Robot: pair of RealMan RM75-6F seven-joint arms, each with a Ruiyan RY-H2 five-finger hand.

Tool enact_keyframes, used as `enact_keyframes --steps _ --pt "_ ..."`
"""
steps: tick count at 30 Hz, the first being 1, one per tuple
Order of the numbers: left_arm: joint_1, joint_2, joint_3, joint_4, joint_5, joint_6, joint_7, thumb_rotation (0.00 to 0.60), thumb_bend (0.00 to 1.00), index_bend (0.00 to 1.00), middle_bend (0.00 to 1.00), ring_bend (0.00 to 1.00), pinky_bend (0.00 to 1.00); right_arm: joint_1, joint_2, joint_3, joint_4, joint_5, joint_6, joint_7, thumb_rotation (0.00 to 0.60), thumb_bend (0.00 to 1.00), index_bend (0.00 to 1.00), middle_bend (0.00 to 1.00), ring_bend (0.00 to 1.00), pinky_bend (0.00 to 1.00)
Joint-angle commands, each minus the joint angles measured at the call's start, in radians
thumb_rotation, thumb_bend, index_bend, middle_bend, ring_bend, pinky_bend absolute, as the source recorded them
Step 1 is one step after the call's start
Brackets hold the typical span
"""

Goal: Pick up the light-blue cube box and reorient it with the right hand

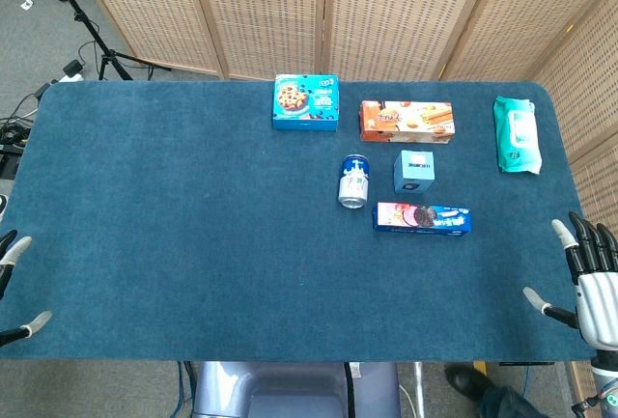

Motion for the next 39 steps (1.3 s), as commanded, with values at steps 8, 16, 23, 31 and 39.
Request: enact_keyframes --steps 8,16,23,31,39 --pt "-0.002 0.0 -0.001 0.0 -0.003 -0.005 0.002 0.6 0.0 0.0 0.0 0.0 0.0 0.001 0.0 0.001 0.001 0.0 -0.006 0.001 0.6 0.0 0.0 0.0 0.0 0.0" --pt "-0.007 -0.001 -0.012 -0.002 -0.026 -0.014 0.004 0.6 0.0 0.0 0.0 0.0 0.0 0.058 0.032 0.023 -0.006 0.0 -0.083 0.02 0.6 0.0 0.0 0.0 0.0 0.0" --pt "-0.017 -0.011 -0.021 -0.011 -0.049 -0.036 0.038 0.6 0.0 0.0 0.0 0.0 0.0 0.207 0.142 0.084 -0.057 0.04 -0.302 0.114 0.6 0.0 0.0 0.0 0.0 0.0" --pt "-0.033 -0.021 -0.039 -0.016 -0.098 -0.07 0.072 0.6 0.0 0.0 0.0 0.0 0.0 0.42 0.205 0.144 -0.057 0.17 -0.674 0.254 0.6 0.0 0.0 0.0 0.0 0.0" --pt "-0.053 -0.033 -0.056 -0.023 -0.145 -0.108 0.109 0.6 0.0 0.0 0.0 0.0 0.0 0.615 0.108 0.183 0.044 0.334 -0.945 0.163 0.6 0.0 0.0 0.0 0.0 0.0"
